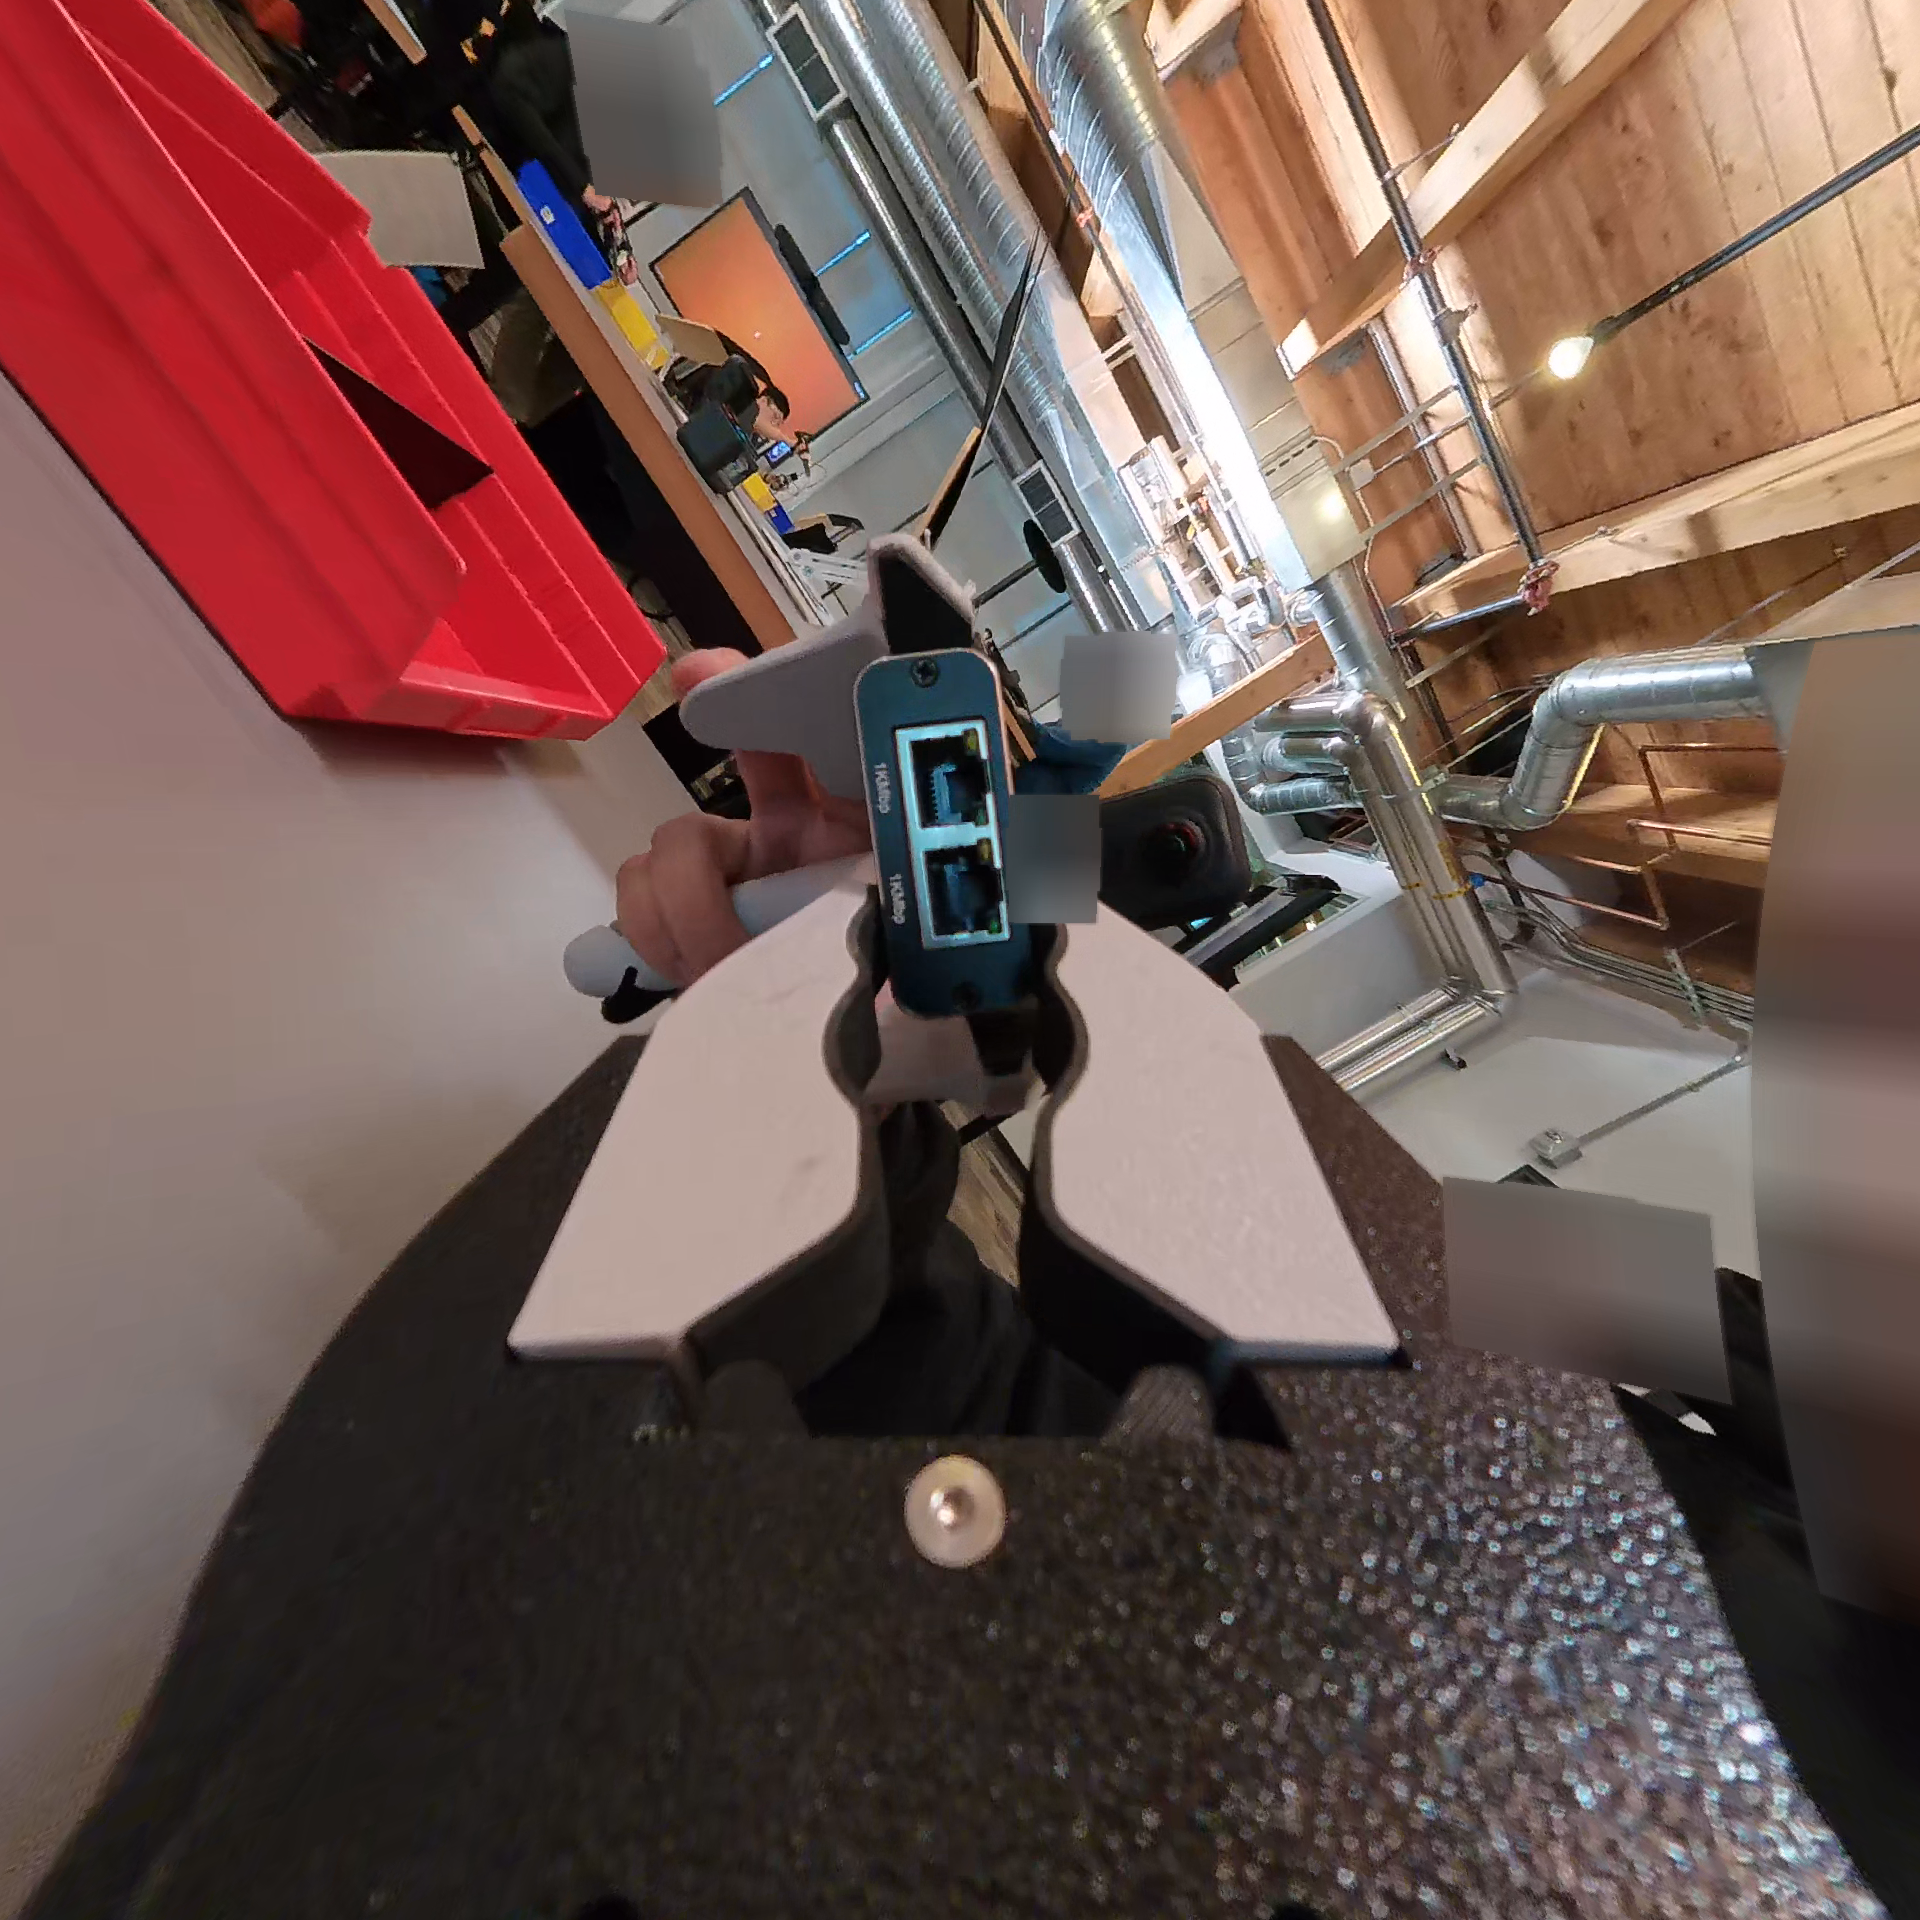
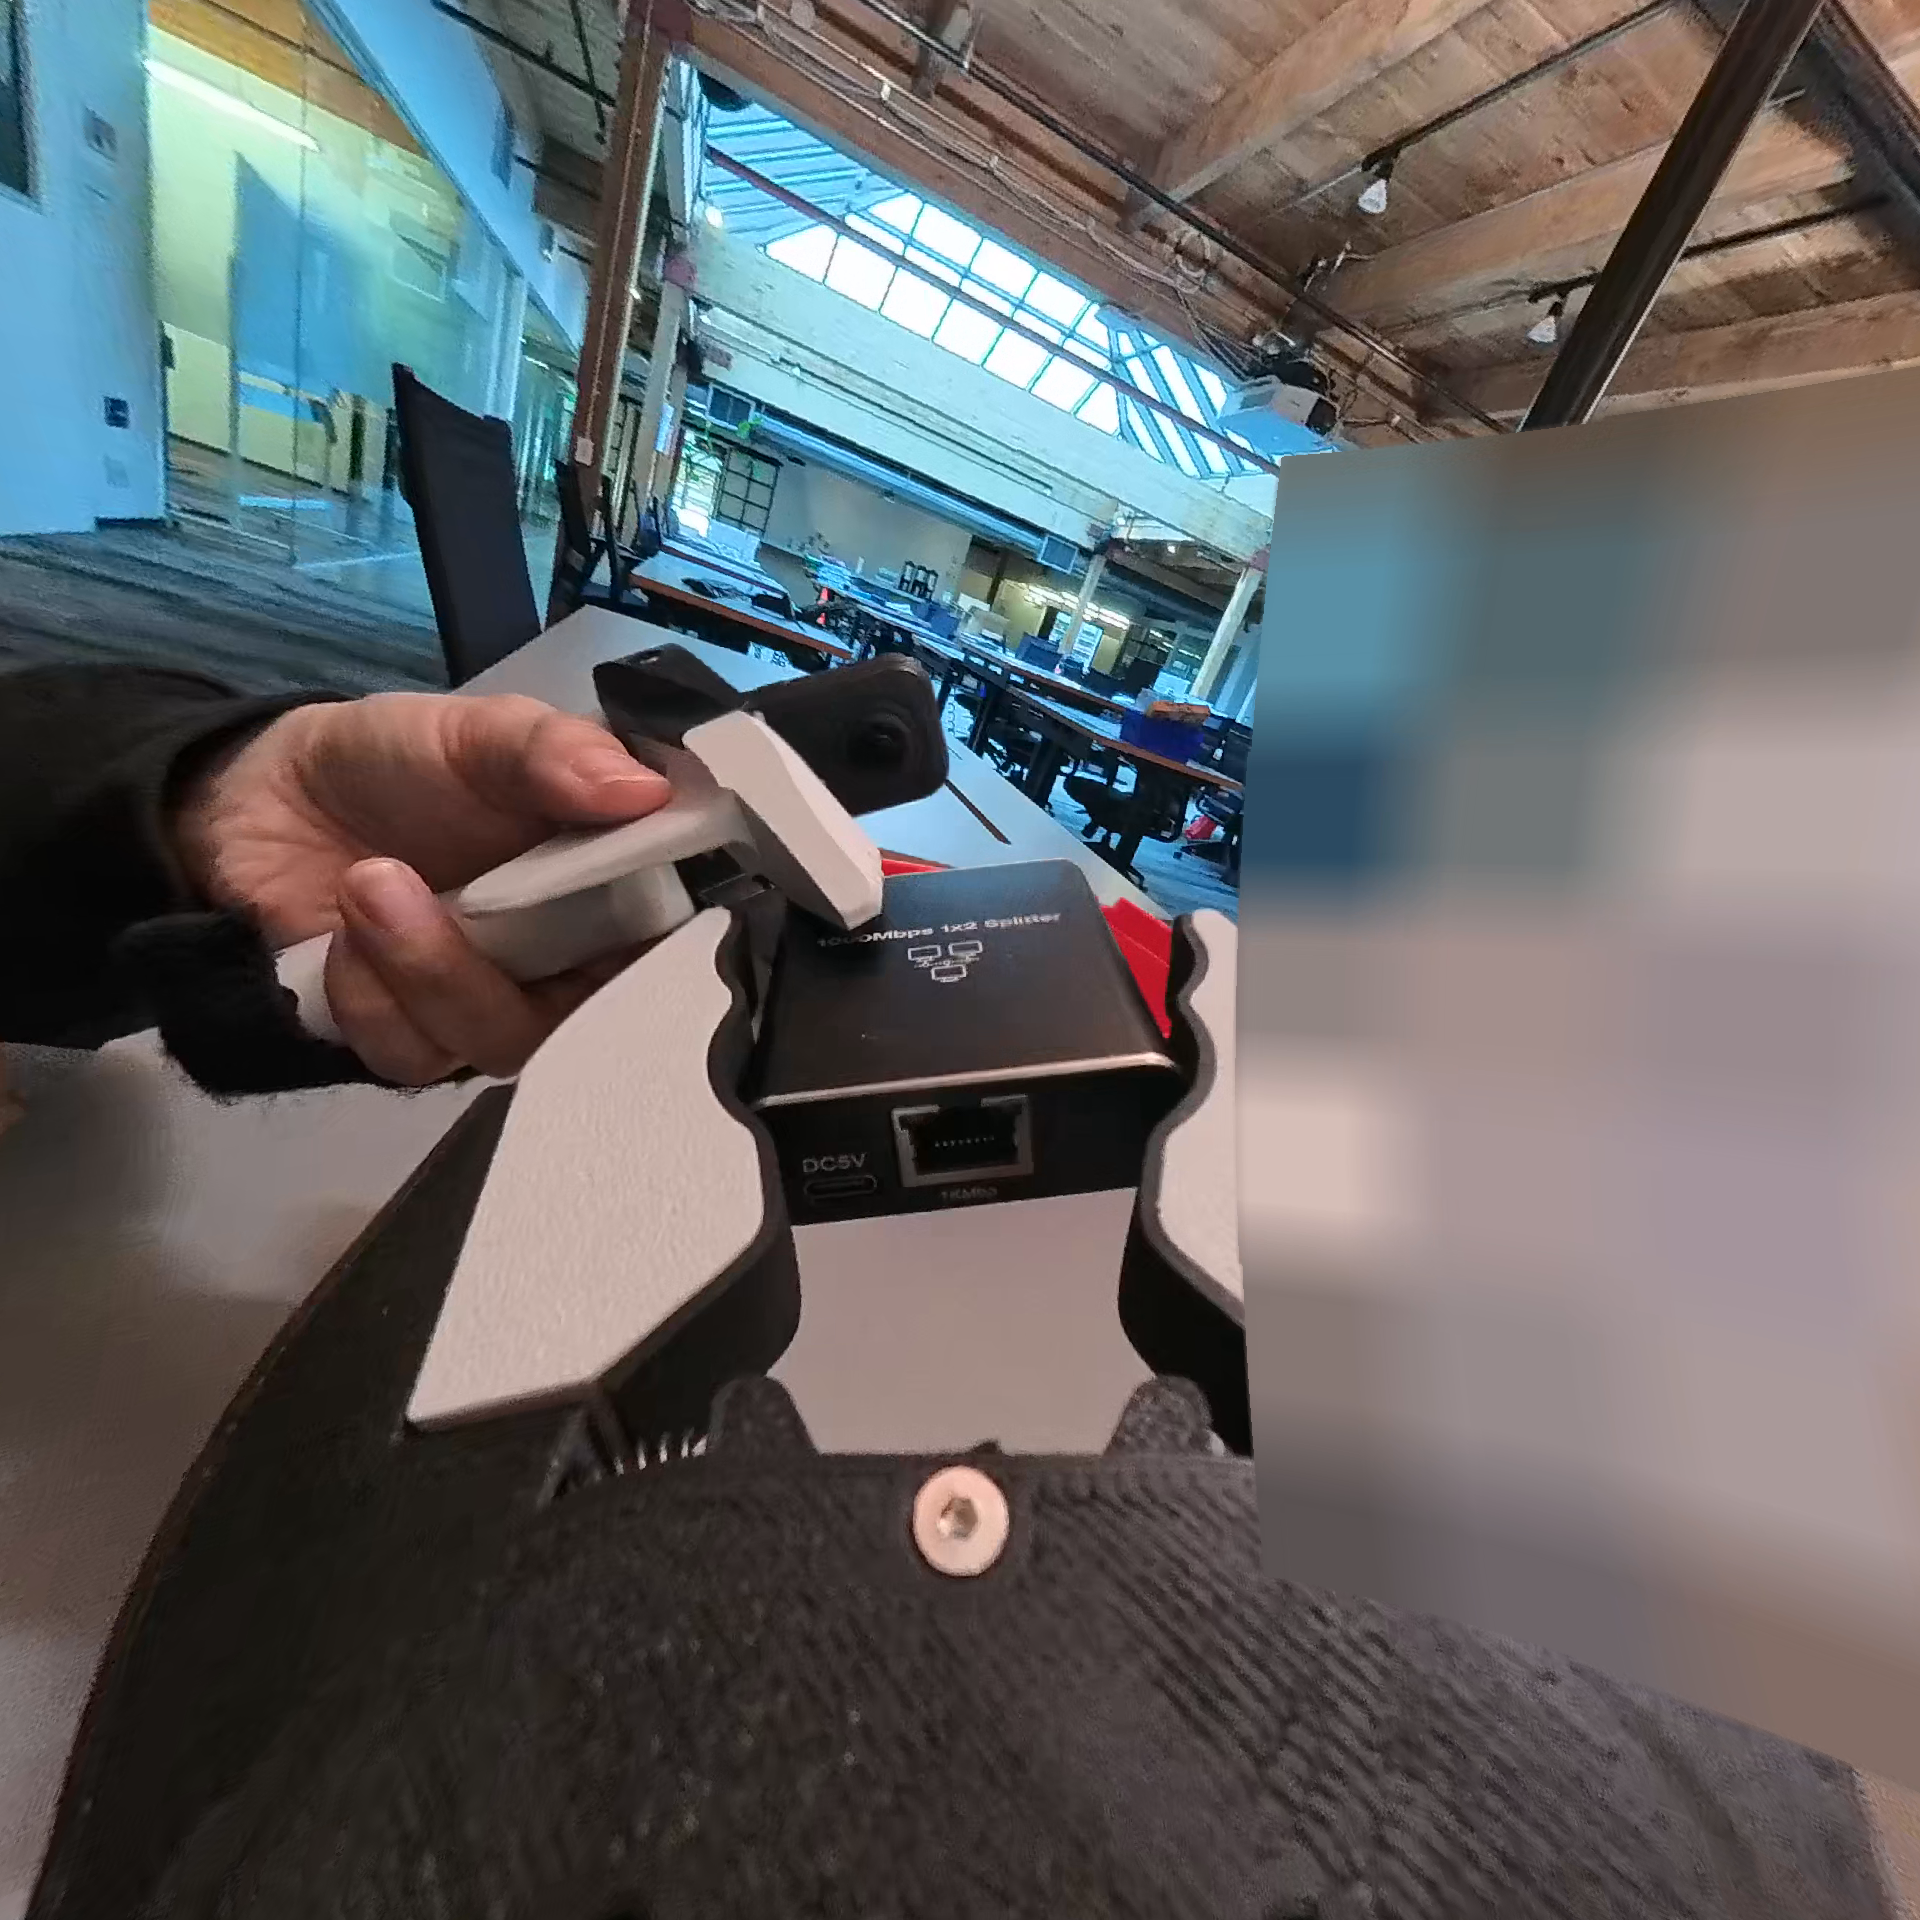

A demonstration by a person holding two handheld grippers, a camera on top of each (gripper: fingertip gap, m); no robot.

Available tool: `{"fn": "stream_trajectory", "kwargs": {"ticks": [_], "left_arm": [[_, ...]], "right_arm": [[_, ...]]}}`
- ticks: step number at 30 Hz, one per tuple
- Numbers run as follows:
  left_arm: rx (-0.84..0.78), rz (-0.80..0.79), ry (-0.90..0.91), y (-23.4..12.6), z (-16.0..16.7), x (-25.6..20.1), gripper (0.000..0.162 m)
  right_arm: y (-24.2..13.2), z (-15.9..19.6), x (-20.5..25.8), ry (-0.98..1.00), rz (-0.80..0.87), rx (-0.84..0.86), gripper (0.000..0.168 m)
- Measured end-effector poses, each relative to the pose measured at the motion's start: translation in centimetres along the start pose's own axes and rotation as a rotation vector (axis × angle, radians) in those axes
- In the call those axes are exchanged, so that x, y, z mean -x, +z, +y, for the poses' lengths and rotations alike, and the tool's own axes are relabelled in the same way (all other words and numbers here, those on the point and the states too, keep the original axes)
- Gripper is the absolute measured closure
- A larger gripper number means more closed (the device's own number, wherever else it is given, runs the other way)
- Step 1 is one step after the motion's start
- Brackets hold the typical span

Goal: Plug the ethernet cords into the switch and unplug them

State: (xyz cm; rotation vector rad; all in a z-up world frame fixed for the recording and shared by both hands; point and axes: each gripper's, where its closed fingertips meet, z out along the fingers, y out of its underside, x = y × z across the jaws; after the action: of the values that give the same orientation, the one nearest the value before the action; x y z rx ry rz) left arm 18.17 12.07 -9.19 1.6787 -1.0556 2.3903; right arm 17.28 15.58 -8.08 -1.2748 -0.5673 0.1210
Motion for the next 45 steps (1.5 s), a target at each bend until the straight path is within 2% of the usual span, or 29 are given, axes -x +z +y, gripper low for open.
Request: {"fn": "stream_trajectory", "kwargs": {"ticks": [17,21,32,41,45], "left_arm": [[-0.009,-0.011,-0.036,-1.2,0.1,-0.6,0.137],[-0.023,-0.020,-0.041,-1.8,-0.1,-0.7,0.137],[-0.075,-0.017,-0.052,-1.7,-0.5,-0.9,0.137],[-0.112,-0.108,-0.015,-1.9,-1.2,0.3,0.137],[-0.078,-0.085,0.027,-1.8,-0.9,-0.1,0.135]], "right_arm": [[-0.2,-0.6,1.4,0.027,-0.100,-0.039,0.092],[-0.6,-0.7,1.5,0.043,-0.130,-0.037,0.103],[-0.5,-0.8,1.3,0.050,-0.109,-0.024,0.104],[-0.1,0.9,0.8,0.065,-0.071,0.060,0.104],[-0.2,0.5,1.0,0.120,-0.103,0.012,0.104]]}}
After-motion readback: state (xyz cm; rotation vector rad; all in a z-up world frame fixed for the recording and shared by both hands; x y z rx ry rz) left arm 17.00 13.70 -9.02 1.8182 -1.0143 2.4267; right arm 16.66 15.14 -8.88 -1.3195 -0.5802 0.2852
